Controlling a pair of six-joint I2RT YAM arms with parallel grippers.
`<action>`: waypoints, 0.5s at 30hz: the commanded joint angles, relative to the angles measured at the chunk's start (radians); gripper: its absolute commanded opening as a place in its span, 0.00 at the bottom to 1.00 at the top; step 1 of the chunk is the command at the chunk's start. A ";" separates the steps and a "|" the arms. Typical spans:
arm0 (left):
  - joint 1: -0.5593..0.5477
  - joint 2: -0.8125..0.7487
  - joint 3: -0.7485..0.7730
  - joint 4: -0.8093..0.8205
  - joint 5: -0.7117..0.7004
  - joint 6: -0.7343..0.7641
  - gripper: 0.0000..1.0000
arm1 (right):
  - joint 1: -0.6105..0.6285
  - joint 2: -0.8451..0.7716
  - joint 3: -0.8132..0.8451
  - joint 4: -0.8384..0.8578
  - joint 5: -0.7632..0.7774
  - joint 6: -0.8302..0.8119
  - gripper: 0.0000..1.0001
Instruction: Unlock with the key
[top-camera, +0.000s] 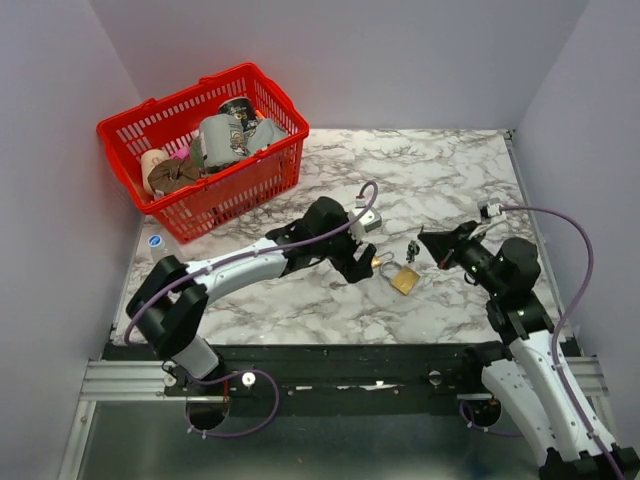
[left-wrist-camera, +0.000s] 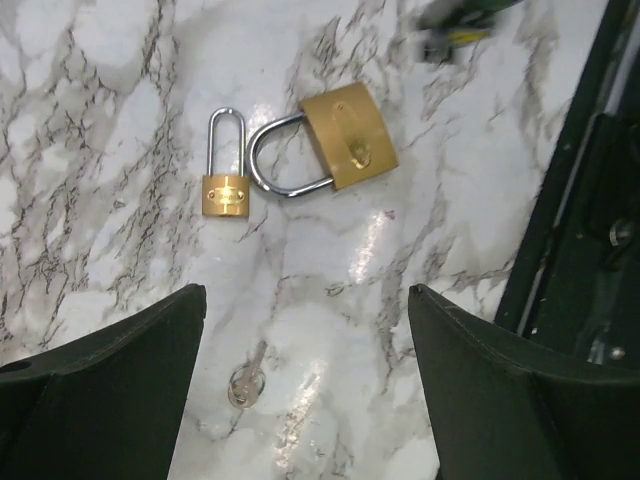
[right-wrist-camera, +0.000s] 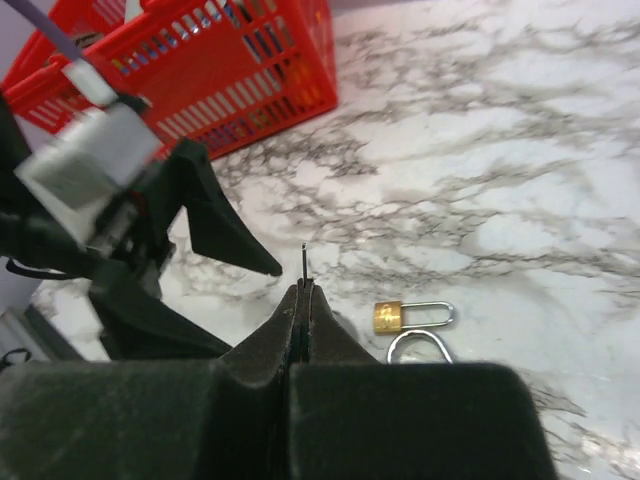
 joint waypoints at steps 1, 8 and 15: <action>-0.017 0.129 0.054 -0.073 -0.016 0.156 0.89 | -0.009 -0.156 0.035 -0.160 0.201 -0.087 0.01; -0.064 0.303 0.186 -0.077 -0.088 0.232 0.89 | -0.010 -0.309 0.019 -0.198 0.258 -0.085 0.01; -0.078 0.402 0.205 -0.032 -0.257 0.279 0.88 | -0.009 -0.343 0.022 -0.190 0.250 -0.093 0.01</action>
